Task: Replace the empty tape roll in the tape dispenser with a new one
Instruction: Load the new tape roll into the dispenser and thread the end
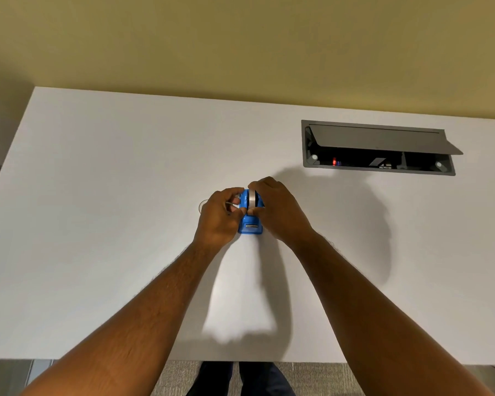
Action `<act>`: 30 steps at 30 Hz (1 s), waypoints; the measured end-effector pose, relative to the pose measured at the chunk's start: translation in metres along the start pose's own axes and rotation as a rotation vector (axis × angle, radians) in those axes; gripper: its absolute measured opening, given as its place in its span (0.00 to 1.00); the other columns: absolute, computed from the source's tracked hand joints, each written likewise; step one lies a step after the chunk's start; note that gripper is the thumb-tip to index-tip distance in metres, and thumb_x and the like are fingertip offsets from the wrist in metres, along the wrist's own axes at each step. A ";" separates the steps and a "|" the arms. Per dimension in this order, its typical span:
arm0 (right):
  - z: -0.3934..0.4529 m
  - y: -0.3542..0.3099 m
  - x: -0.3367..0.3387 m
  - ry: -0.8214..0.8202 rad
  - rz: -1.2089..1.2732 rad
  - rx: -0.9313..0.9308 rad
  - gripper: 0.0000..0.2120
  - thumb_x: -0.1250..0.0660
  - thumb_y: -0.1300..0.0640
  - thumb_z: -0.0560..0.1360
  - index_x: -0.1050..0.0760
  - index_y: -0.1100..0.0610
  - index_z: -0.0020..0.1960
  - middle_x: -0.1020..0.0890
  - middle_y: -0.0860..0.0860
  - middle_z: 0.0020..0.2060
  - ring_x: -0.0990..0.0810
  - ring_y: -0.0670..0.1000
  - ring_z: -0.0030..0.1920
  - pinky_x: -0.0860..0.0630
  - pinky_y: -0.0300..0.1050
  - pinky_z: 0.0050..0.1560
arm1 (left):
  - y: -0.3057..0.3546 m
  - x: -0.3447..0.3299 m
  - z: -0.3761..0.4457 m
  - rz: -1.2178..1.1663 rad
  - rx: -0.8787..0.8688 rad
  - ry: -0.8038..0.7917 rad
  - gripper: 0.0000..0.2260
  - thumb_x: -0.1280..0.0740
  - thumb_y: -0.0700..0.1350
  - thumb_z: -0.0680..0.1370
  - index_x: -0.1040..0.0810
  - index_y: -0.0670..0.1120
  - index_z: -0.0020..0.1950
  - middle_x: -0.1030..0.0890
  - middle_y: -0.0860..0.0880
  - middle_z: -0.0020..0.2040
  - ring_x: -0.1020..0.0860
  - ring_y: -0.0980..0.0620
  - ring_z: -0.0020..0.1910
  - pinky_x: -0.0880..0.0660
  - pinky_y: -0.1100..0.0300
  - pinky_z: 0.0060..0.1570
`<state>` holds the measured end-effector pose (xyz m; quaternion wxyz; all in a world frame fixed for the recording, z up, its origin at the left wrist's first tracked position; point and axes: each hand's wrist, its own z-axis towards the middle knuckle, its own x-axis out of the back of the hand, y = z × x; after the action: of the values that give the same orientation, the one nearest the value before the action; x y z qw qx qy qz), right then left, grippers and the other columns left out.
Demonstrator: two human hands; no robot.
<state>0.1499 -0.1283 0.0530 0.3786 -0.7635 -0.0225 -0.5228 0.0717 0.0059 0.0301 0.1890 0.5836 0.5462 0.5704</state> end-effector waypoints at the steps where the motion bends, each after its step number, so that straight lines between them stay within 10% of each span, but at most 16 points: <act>1: 0.001 0.000 -0.001 0.000 -0.011 0.003 0.22 0.27 0.58 0.73 0.26 0.58 0.65 0.22 0.54 0.58 0.24 0.54 0.56 0.29 0.41 0.54 | 0.000 0.000 0.000 -0.001 0.002 -0.003 0.17 0.28 0.40 0.76 0.21 0.50 0.64 0.19 0.48 0.57 0.20 0.50 0.53 0.26 0.66 0.51; 14: -0.014 0.001 -0.006 0.068 0.077 -0.026 0.24 0.30 0.53 0.76 0.30 0.55 0.71 0.23 0.52 0.65 0.25 0.51 0.63 0.30 0.43 0.64 | -0.001 -0.001 -0.001 0.021 -0.032 -0.020 0.19 0.29 0.40 0.77 0.23 0.48 0.68 0.19 0.45 0.60 0.22 0.47 0.57 0.25 0.55 0.59; 22: -0.024 0.000 -0.014 0.341 -0.017 0.078 0.05 0.34 0.59 0.76 0.21 0.58 0.50 0.18 0.52 0.47 0.21 0.52 0.46 0.22 0.44 0.46 | -0.005 -0.001 0.000 0.004 -0.032 -0.019 0.20 0.29 0.40 0.76 0.23 0.51 0.68 0.19 0.47 0.57 0.20 0.48 0.53 0.22 0.50 0.59; 30: -0.030 -0.001 -0.013 0.385 -0.159 0.232 0.17 0.42 0.51 0.75 0.20 0.61 0.45 0.16 0.56 0.44 0.19 0.53 0.40 0.20 0.45 0.39 | -0.007 -0.002 0.002 0.015 -0.032 -0.027 0.20 0.29 0.41 0.77 0.24 0.50 0.70 0.20 0.47 0.60 0.21 0.51 0.54 0.25 0.62 0.55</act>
<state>0.1198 -0.1405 0.0479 0.4189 -0.5968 -0.0698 -0.6808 0.0712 0.0072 0.0221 0.2015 0.5921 0.5302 0.5724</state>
